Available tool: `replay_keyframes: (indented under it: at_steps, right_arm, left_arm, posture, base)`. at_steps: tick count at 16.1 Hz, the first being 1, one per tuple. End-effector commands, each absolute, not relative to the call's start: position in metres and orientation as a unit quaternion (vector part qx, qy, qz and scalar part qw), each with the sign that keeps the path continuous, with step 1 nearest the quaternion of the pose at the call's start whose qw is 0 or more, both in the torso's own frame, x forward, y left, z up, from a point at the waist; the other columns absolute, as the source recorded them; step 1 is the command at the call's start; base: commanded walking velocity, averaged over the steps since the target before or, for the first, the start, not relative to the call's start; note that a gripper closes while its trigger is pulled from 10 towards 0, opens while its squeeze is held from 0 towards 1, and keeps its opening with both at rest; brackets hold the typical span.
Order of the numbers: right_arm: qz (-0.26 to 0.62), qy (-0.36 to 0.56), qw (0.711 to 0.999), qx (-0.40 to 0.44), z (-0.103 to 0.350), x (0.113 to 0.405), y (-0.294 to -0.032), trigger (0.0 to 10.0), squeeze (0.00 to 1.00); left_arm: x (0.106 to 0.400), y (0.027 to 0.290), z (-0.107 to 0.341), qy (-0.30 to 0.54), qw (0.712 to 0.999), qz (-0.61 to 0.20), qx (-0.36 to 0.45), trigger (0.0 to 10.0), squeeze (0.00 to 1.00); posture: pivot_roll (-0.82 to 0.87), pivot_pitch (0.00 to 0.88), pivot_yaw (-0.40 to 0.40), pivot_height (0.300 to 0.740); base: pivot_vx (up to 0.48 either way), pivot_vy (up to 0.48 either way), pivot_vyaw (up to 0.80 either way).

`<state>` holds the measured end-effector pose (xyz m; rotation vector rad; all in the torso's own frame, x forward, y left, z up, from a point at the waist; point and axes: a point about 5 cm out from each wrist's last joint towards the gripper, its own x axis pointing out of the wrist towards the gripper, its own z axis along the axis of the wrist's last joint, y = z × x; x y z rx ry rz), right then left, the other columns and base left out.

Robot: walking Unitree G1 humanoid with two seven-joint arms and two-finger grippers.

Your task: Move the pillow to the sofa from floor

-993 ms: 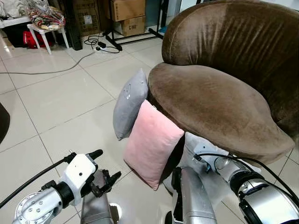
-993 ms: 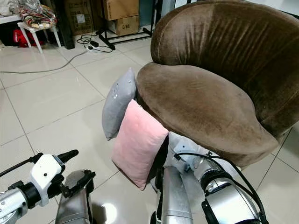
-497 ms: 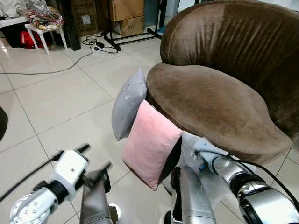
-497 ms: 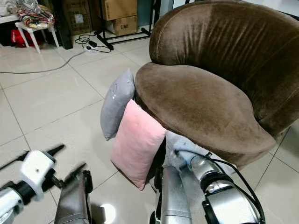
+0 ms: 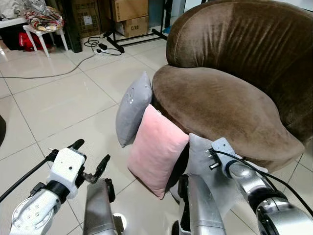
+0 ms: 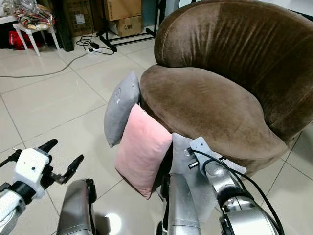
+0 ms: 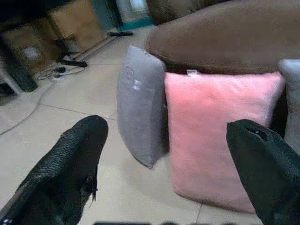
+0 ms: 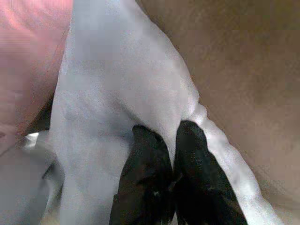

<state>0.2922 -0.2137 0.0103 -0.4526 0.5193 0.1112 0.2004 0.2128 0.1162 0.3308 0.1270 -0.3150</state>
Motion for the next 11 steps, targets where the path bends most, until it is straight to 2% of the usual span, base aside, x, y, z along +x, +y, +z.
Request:
replay_keyframes:
  at_steps: [1, 3, 7, 8, 9, 10, 11]
  right_arm:
    - [-0.050, 0.069, 0.973, -0.212, 0.075, 0.305, -0.234, 0.0, 0.00]
    - [-0.151, -0.049, 0.965, -0.208, 0.126, 0.299, -0.258, 0.0, 0.00]
    - [-0.168, -0.152, 0.959, -0.172, 0.194, 0.315, -0.262, 0.0, 0.00]
    - [-0.140, -0.133, 0.966, -0.172, 0.197, 0.320, -0.257, 0.0, 0.00]
    - [-0.081, -0.047, 0.979, -0.183, 0.176, 0.330, -0.248, 0.0, 0.00]
    - [-0.066, -0.021, 0.980, -0.186, 0.167, 0.331, -0.245, 4.3, 0.00]
    - [-0.034, 0.049, 0.974, -0.219, 0.143, 0.330, -0.241, 10.0, 0.00]
  left_arm:
    - [0.208, 0.209, 0.120, 0.046, 0.974, -0.141, 0.170, 10.0, 0.00]
    - [0.209, 0.207, 0.121, 0.039, 0.976, -0.131, 0.169, 10.0, 0.00]
    - [0.217, 0.205, 0.124, 0.025, 0.975, -0.134, 0.174, 10.0, 0.00]
    - [0.219, 0.204, 0.124, 0.023, 0.975, -0.136, 0.176, 10.0, 0.00]
    - [0.222, 0.201, 0.123, 0.024, 0.971, -0.152, 0.184, 10.0, 0.00]
    - [0.223, 0.199, 0.123, 0.024, 0.969, -0.157, 0.186, 10.0, 0.00]
    - [0.225, 0.198, 0.122, 0.025, 0.967, -0.162, 0.193, 10.0, 0.00]
  posture:
    - [0.01, 0.000, -0.055, 0.475]
    - [0.00, 0.000, -0.053, 0.475]
    - [0.00, 0.000, -0.049, 0.475]
    - [-0.01, 0.000, -0.050, 0.475]
    - [-0.01, 0.000, -0.054, 0.475]
    - [0.00, 0.000, -0.058, 0.475]
    - [0.00, 0.000, -0.062, 0.475]
  base:
    - [0.000, 0.000, 0.00]
    - [0.000, 0.000, 0.00]
    - [0.000, 0.000, 0.00]
    - [0.000, 0.000, 0.00]
    - [0.000, 0.000, 0.00]
    - [0.000, 0.000, 0.00]
    - [0.000, 0.000, 0.00]
